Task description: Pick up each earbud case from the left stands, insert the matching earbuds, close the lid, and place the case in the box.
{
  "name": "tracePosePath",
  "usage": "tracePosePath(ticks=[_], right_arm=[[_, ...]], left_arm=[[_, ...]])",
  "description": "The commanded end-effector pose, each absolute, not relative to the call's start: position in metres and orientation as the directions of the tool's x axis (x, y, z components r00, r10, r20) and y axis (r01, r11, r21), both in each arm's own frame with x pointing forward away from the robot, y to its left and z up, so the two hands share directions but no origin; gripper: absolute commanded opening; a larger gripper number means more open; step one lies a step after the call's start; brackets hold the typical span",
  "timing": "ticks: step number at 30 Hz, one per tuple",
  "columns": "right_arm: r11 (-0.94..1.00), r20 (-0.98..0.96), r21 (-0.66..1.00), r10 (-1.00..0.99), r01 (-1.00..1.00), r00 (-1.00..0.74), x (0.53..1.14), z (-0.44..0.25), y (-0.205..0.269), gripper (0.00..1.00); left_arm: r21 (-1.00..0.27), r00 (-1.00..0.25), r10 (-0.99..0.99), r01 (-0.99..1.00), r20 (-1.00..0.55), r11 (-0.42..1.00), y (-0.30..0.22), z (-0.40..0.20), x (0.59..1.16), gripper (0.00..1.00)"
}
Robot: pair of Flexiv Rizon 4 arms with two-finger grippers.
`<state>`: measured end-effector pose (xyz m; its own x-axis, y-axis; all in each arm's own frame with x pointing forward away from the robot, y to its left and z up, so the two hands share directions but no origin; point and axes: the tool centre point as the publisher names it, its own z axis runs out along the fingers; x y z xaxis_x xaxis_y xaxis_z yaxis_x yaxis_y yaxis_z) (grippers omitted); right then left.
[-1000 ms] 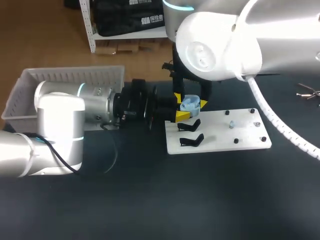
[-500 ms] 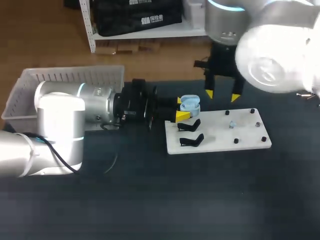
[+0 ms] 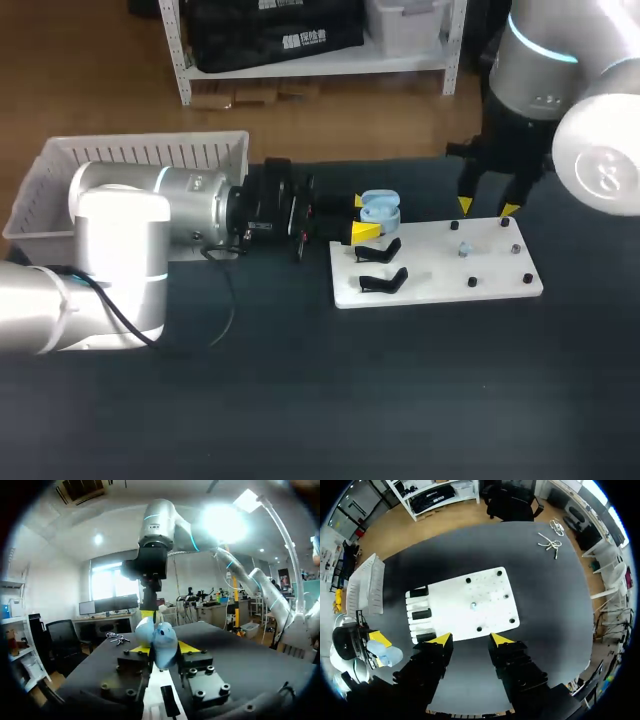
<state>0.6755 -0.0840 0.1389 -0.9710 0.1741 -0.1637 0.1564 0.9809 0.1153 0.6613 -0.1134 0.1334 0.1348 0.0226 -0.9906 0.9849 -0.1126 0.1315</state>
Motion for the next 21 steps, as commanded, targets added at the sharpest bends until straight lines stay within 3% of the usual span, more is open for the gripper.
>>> tracePosePath(ticks=[1,21], right_arm=[[0.985,-0.153,0.106,0.151,0.136,-0.977,0.689,0.115,-0.079,0.45],[0.999,-0.148,0.052,0.002,-0.006,-0.989,0.694,0.05,-0.082,0.43]], left_arm=[[0.135,0.138,0.02,0.985,-0.99,-0.108,-0.114,0.133,0.661,0.0],[0.135,0.138,0.02,0.985,-0.99,-0.108,-0.114,0.133,0.661,0.0]])
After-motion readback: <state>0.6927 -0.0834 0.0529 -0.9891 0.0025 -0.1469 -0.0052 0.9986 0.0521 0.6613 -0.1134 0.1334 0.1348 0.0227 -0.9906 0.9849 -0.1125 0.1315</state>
